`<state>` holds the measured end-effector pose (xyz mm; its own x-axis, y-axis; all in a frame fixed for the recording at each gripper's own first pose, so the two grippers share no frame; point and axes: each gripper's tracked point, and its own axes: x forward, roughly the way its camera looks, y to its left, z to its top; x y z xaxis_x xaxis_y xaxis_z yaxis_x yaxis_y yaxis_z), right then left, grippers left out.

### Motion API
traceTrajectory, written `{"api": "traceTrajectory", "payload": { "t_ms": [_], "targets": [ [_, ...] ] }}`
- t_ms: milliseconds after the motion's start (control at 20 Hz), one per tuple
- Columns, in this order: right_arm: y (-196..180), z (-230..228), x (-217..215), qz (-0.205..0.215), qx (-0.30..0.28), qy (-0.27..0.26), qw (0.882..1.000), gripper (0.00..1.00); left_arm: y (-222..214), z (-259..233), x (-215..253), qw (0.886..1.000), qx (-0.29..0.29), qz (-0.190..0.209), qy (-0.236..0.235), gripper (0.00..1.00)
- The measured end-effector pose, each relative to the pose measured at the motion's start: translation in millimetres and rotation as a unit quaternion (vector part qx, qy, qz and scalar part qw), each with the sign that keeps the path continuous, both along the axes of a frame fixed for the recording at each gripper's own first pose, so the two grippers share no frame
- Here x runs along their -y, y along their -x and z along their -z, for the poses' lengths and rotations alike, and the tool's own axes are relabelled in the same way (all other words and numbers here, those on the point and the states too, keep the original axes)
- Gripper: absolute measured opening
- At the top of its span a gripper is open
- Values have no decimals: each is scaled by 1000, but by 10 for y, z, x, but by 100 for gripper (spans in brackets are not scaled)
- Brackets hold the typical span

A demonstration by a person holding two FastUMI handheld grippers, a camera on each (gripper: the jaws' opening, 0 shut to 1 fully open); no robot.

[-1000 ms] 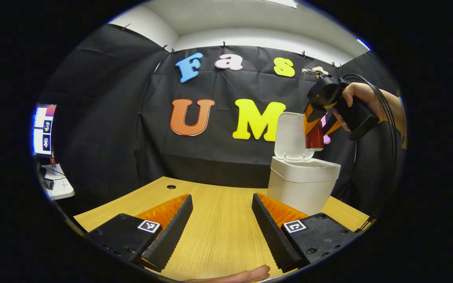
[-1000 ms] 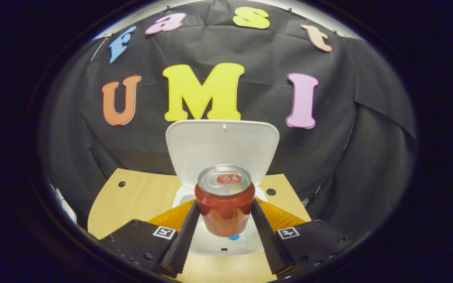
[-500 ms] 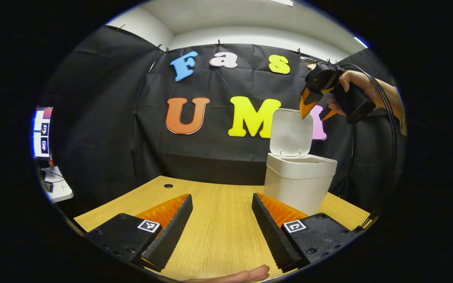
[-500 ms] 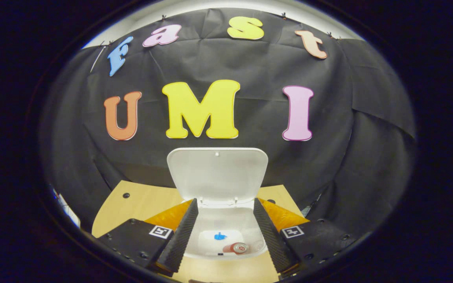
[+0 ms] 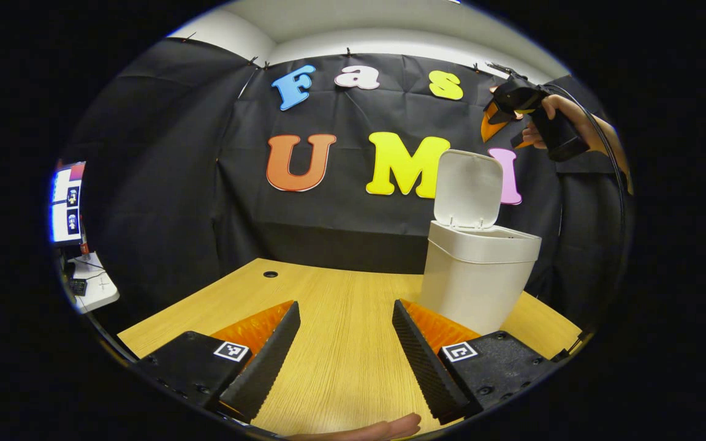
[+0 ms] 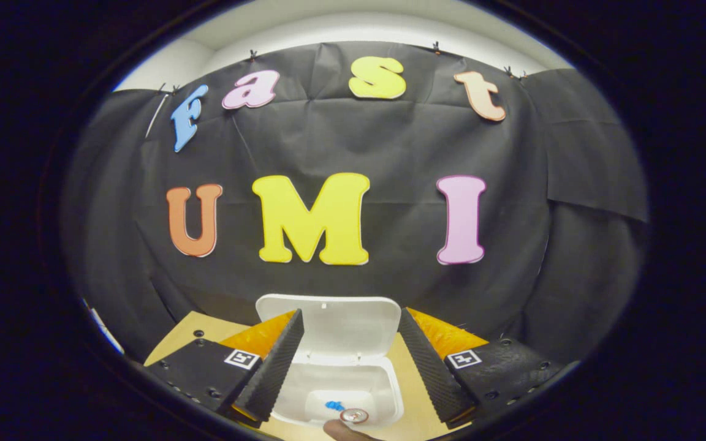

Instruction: Press the lid of the desktop garbage bin to open it, pick up the crumpled paper on the desktop and throw it into the bin, then pick up the pop can on the desktop and drop it into the bin, and finally close the garbage bin lid.

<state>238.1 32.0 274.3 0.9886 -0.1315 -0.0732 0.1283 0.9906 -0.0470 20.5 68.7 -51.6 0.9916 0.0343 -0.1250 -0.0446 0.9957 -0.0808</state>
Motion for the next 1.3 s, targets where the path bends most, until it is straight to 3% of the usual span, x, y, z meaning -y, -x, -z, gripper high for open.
{"api": "traceTrajectory", "payload": {
  "t_ms": [250,550,700,750,850,1000,1200,1300],
  "targets": [
    [-200,-492,-25,-3,81,12,997,94,-23,55,72,1000,-11,10,4,98],
    [-703,-587,62,22,85,50,995,94,-80,187,98,999,-32,8,7,99],
    [-915,-328,-85,-11,55,-4,998,92,-116,231,133,999,-37,12,8,99],
    [-976,-251,-101,-14,44,-24,999,96,-104,245,141,999,-40,12,6,99],
    [-1073,-103,-136,-17,22,-47,998,94,-97,246,122,999,-41,8,-2,99],
    [-1112,76,-246,-28,-9,-53,998,94,-96,198,126,999,-35,9,-3,98],
    [-1078,351,-243,-22,-46,-17,999,94,-79,204,122,999,-36,7,-5,98],
    [-1033,379,-271,-21,-49,-35,998,96,-61,162,133,999,-30,7,-14,98]
  ]
}}
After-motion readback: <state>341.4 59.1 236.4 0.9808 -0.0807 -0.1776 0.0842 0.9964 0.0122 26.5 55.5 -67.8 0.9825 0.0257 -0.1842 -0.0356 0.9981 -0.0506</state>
